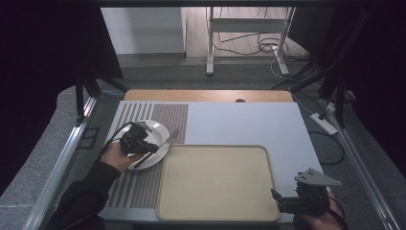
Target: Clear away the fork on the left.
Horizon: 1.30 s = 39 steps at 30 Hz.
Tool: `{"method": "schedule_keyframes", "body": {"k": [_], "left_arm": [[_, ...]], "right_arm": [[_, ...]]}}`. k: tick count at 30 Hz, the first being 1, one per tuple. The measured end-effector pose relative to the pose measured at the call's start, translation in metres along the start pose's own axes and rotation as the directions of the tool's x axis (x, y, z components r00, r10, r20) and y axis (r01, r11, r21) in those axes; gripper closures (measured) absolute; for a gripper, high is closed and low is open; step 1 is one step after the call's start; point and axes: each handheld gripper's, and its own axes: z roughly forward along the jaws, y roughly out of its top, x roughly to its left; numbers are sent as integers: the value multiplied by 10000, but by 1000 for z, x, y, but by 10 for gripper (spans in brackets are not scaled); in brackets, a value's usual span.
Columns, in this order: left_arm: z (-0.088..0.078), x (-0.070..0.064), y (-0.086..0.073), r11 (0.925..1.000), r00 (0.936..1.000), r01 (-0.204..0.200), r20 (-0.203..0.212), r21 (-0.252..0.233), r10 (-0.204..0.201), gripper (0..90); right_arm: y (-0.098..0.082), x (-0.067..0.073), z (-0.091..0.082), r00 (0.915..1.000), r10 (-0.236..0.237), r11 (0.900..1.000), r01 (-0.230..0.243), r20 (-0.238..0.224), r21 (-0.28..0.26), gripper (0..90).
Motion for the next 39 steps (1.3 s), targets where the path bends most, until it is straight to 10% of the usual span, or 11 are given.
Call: {"method": "schedule_keyframes", "body": {"k": [22,29,39], "left_arm": [[51,-108,10,9954,9954,-655,745,701,603,844],[75,-119,11,9825,9914,-1163,768,1458,1060,834],[65,-127,26,9870,9809,-1587,1179,262,1546,884]], "right_arm": [[0,1,0,9999,-102,9999,102,-9,-1,0],[0,1,0,9999,-117,9999,117,-30,-19,0],[0,1,1,9998,-190,9998,190,-17,64,0]]}}
